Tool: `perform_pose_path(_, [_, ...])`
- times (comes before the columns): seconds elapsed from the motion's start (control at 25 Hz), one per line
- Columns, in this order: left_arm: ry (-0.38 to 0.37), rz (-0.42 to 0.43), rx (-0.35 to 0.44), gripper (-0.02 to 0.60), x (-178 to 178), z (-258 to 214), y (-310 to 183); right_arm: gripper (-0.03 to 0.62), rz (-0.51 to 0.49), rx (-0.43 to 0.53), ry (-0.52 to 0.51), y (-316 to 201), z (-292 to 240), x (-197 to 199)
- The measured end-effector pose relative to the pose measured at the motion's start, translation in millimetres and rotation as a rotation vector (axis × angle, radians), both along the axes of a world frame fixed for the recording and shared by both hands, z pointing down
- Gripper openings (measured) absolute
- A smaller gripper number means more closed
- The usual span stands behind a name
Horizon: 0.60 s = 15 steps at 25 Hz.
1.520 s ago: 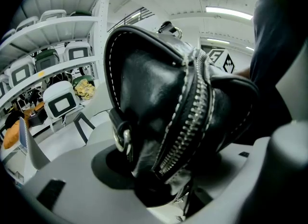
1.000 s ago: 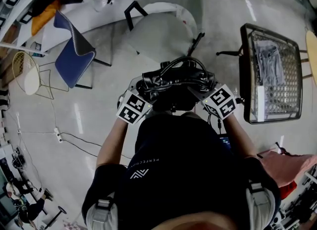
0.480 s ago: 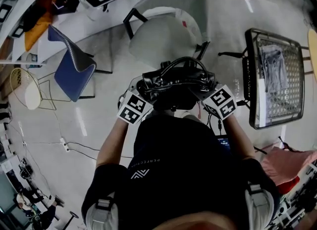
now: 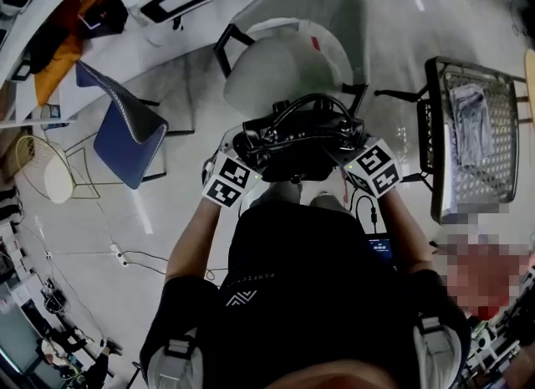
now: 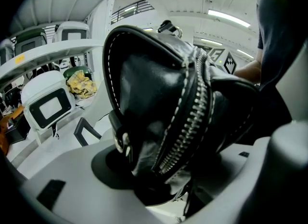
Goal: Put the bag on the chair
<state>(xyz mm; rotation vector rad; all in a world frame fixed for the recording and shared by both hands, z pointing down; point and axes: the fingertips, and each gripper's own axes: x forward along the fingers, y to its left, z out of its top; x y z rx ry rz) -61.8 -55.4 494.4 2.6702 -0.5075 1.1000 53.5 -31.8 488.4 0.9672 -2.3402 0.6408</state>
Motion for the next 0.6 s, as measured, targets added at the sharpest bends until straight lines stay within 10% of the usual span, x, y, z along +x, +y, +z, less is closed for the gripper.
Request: perform_pose_path(0.6, [0.013,-0.067,-0.052,0.301,-27,27,-50,0.192,-0.047,-0.066,0.016,-58,25,-25])
